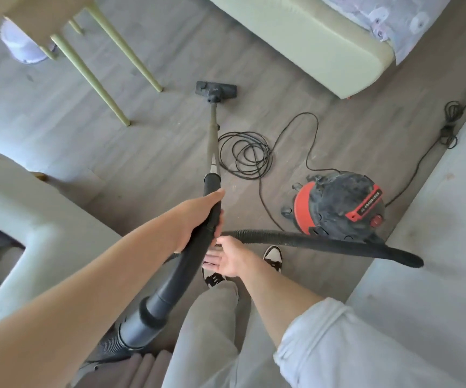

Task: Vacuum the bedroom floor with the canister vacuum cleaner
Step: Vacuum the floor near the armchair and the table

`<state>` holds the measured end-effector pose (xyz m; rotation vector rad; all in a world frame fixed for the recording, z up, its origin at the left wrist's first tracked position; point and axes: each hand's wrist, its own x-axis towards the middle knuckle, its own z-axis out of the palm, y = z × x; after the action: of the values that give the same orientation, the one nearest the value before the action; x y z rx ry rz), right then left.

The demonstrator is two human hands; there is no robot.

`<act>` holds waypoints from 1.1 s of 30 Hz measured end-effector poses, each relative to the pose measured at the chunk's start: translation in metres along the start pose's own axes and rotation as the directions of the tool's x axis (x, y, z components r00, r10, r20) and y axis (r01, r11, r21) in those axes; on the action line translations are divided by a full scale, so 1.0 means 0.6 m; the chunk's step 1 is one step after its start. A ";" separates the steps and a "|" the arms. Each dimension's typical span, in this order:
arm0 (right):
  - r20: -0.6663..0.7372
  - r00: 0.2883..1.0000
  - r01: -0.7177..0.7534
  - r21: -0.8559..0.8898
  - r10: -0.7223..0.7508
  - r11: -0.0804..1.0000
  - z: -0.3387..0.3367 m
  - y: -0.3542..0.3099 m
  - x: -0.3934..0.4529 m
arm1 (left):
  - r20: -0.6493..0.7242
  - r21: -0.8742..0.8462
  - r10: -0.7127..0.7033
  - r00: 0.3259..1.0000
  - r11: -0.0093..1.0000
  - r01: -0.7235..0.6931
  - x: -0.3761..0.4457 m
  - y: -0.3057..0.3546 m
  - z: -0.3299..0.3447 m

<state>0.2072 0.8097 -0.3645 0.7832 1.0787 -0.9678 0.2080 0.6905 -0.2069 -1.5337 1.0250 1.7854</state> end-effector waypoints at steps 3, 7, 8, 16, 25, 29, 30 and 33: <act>-0.086 0.996 -0.020 -0.232 0.001 0.973 0.018 -0.039 -0.024 | 0.027 -0.033 -0.005 1.000 0.999 0.005 0.004 -0.023 -0.038; -0.138 0.947 0.230 -0.339 -0.290 0.912 0.012 -0.151 -0.070 | 0.057 -0.183 0.032 0.998 0.983 -0.021 -0.010 -0.025 -0.058; -0.142 0.926 0.282 -0.353 -0.349 0.892 0.016 -0.180 -0.084 | 0.062 -0.178 0.040 0.997 0.984 -0.028 -0.015 -0.021 -0.055; -0.048 0.945 0.276 -0.411 -0.323 0.869 0.079 -0.284 -0.135 | 0.036 -0.026 -0.003 0.999 1.000 0.003 -0.040 -0.019 -0.053; -0.038 0.943 0.259 -0.537 -0.330 0.803 0.092 -0.257 -0.100 | 0.138 -0.112 -0.090 0.986 0.988 0.105 -0.094 -0.065 0.027; -0.107 0.864 0.233 -0.781 -0.492 0.580 0.111 -0.245 -0.109 | 0.169 -0.203 -0.093 0.981 0.971 0.127 -0.129 -0.062 0.056; -0.107 0.842 0.227 -0.819 -0.530 0.527 0.112 -0.243 -0.110 | 0.163 -0.230 -0.087 0.983 0.965 0.123 -0.139 -0.060 0.059; -0.115 0.856 0.168 -0.860 -0.504 0.482 0.115 -0.227 -0.111 | 0.133 -0.280 -0.058 0.989 0.955 0.094 -0.157 -0.076 0.055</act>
<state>0.0952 0.7128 -0.2890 -0.1014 1.8777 -0.4972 0.2441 0.7487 -0.1213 -1.5815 0.6599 2.0139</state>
